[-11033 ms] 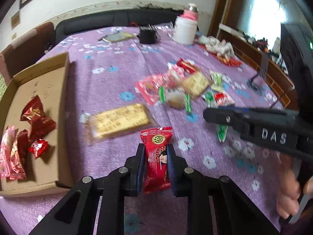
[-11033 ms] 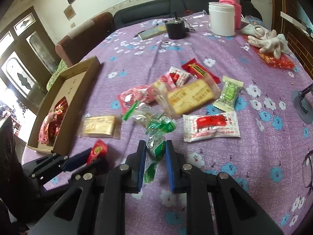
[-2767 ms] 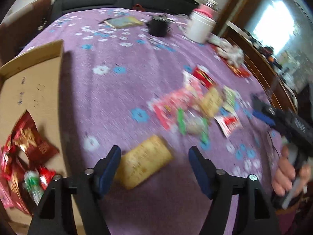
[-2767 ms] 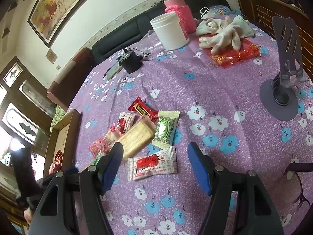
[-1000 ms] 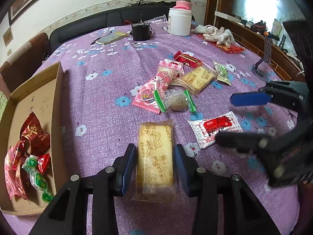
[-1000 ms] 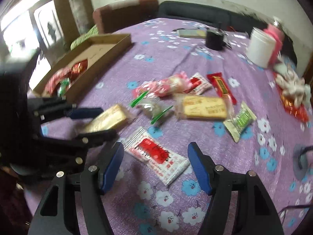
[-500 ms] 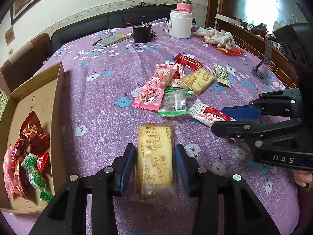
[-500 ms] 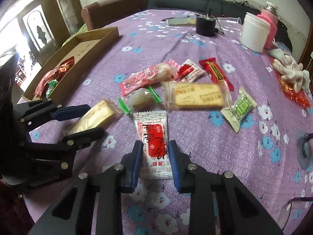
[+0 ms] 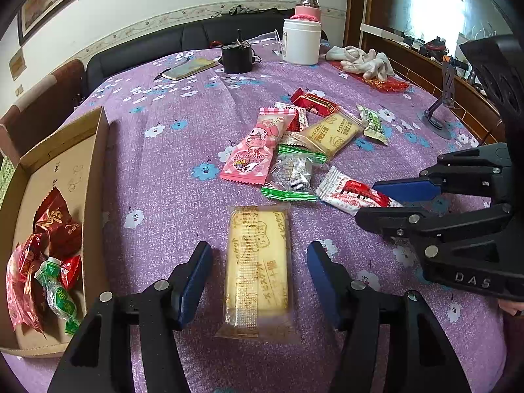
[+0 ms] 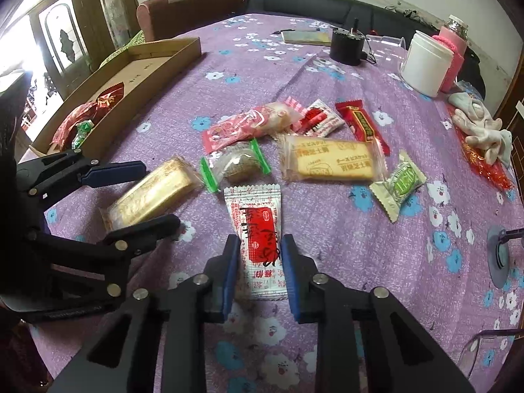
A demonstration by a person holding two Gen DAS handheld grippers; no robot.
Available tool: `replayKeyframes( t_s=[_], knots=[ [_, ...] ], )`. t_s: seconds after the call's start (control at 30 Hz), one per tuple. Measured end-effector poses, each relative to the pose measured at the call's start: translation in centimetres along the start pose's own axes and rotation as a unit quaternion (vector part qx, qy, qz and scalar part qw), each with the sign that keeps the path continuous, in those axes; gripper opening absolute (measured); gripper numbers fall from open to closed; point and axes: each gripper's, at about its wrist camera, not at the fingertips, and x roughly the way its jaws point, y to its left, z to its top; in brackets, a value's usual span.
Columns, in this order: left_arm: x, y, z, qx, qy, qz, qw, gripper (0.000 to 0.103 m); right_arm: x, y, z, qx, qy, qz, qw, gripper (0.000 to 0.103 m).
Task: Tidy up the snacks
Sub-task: 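Lift both packets and carry them over the cardboard tray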
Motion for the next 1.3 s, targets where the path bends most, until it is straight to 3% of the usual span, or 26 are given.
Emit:
replayKeyframes(
  t_s=[0.07, 0.1, 0.3, 0.37, 0.53, 0.63, 0.77, 1.3],
  knots=[
    [-0.1, 0.0, 0.0, -0.002, -0.004, -0.002, 1.0, 0.054, 0.0, 0.0, 0.1, 0.009, -0.001, 0.002, 1.0, 0.023],
    [-0.2, 0.1, 0.0, -0.003, -0.008, -0.005, 0.9999, 0.035, -0.2, -0.1, 0.2, 0.015, -0.007, 0.003, 1.0, 0.023],
    [-0.4, 1.5, 0.0, -0.047, -0.02, -0.029, 0.9983, 0.035, -2.1, -0.9, 0.6, 0.047, -0.057, 0.028, 0.997, 0.023],
    [-1.0, 2.7, 0.2, -0.08, -0.042, -0.039, 0.9952, 0.035, -2.4, -0.8, 0.7, 0.054, -0.07, 0.035, 0.995, 0.023],
    [-3.0, 4.0, 0.3, -0.109, -0.109, -0.006, 0.988, 0.035, -2.5, 0.1, 1.0, 0.065, -0.083, 0.041, 0.994, 0.023],
    [-3.5, 4.1, 0.4, -0.107, -0.127, 0.019, 0.9859, 0.035, -2.1, 1.2, 1.2, 0.063, -0.087, 0.033, 0.994, 0.023],
    [-3.0, 4.1, 0.6, -0.1, -0.119, 0.034, 0.9873, 0.035, -1.7, 2.5, 1.1, 0.058, -0.094, 0.012, 0.994, 0.023],
    [-4.1, 4.0, 0.3, -0.091, -0.143, 0.069, 0.983, 0.035, -1.6, 2.2, 1.1, 0.073, -0.099, 0.016, 0.992, 0.023]
  ],
)
